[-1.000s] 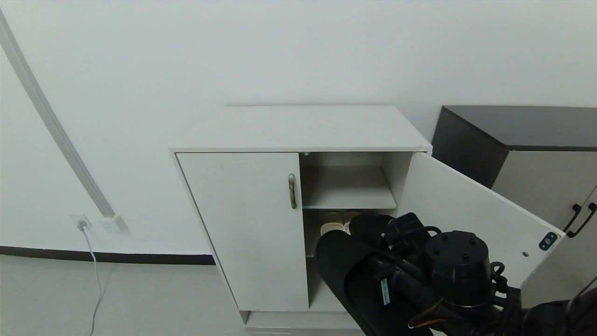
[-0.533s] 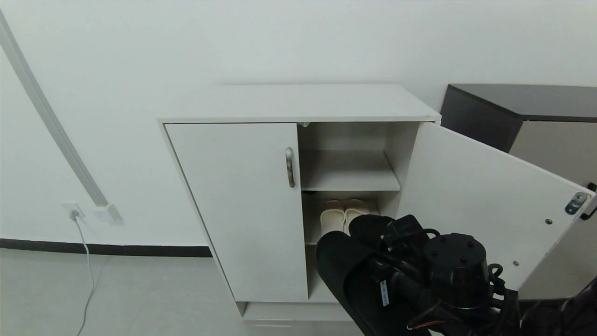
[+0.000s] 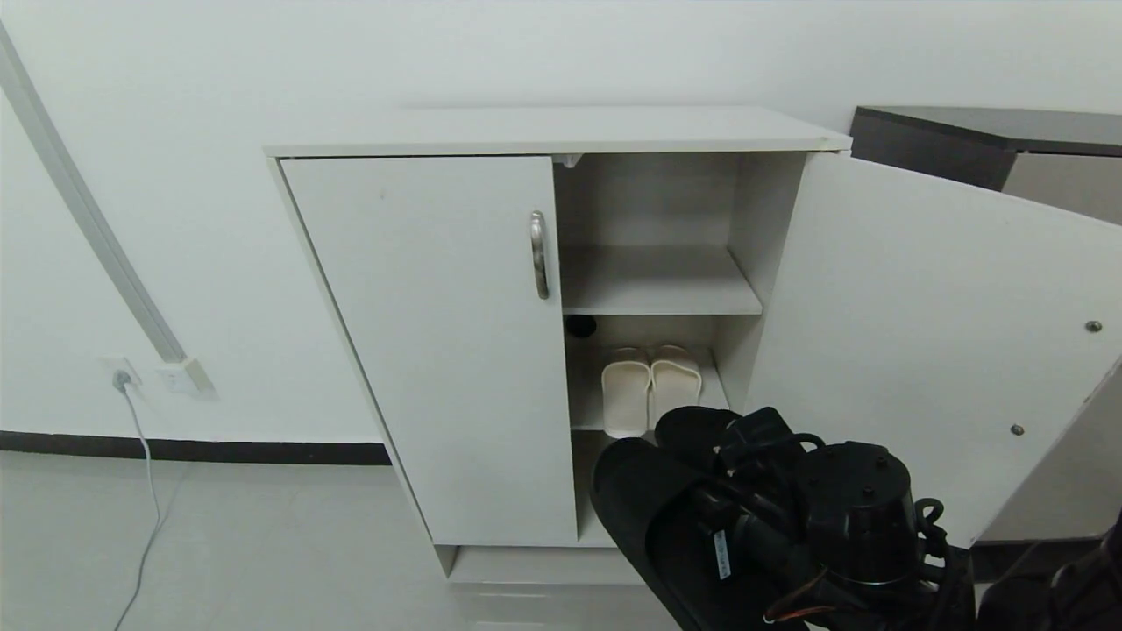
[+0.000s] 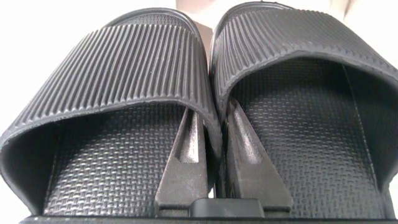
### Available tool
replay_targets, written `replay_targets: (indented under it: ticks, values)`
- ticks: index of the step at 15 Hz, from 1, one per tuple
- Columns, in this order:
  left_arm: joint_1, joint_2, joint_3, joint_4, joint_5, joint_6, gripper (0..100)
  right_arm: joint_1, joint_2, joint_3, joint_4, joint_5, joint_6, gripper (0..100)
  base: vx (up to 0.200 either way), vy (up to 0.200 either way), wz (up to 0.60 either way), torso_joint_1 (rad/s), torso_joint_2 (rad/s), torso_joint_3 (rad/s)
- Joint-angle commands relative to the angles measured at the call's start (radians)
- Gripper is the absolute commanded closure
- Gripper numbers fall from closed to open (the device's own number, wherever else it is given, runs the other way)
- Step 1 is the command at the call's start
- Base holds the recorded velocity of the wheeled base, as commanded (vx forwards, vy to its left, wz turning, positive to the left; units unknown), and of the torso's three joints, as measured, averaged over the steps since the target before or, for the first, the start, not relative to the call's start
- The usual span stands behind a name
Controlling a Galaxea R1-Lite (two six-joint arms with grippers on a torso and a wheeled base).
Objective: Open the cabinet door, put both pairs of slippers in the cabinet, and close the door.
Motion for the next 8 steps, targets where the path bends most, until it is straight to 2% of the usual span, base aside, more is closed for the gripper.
replay_targets:
  ticks: [1, 7, 8]
  values:
    - [0.001, 0.001, -0.001, 0.000, 0.000, 0.000, 100, 0.001, 0.006, 0.000, 0.000, 0.000, 0.000, 100, 0.000, 0.000, 0.00, 0.007, 0.38, 0.373]
    - [0.001, 0.001, 0.001, 0.000, -0.001, 0.003, 100, 0.001, 0.007, 0.016, -0.036, 0.000, -0.014, 100, 0.000, 0.000, 0.00, 0.001, 0.02, 0.017]
    - [0.001, 0.001, -0.001, 0.001, -0.004, 0.003, 100, 0.001, 0.007, 0.016, -0.037, -0.002, -0.014, 100, 0.000, 0.200, 0.00, 0.002, -0.02, 0.002]
